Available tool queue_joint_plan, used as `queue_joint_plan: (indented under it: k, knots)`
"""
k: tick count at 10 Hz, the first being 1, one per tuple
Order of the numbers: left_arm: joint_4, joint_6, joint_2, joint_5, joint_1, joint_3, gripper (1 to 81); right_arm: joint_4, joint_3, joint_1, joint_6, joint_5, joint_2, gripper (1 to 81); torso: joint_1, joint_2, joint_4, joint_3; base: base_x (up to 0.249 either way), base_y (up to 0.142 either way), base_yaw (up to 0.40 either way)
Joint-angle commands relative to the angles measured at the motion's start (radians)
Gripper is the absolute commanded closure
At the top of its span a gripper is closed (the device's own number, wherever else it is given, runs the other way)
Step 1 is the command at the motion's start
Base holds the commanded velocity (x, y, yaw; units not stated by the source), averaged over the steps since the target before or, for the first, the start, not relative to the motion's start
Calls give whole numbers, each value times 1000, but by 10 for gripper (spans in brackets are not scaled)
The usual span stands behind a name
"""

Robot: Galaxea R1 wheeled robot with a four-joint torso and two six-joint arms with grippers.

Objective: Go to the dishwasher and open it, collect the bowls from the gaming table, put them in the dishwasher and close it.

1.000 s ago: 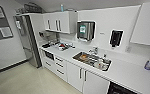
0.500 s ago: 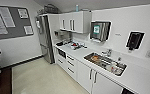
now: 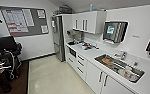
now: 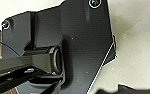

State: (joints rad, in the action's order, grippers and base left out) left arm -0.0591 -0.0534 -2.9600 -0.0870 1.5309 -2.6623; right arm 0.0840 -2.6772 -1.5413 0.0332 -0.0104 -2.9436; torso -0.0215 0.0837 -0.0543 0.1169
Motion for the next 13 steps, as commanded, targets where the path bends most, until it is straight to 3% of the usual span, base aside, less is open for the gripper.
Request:
queue_joint_plan:
  k: [1,3,13]
  knots:
    - [-7,4,37,49,-28,65,10,-7,298,28,7,32,165,10,0,0,0,0,0,0,365]
    - [-10,4,70,46,-28,119,10,-10,301,29,7,32,160,10,0,0,0,0,0,0,365]
    - [-13,4,68,43,-27,114,10,-26,300,17,8,20,156,10,0,0,0,0,0,0,365]
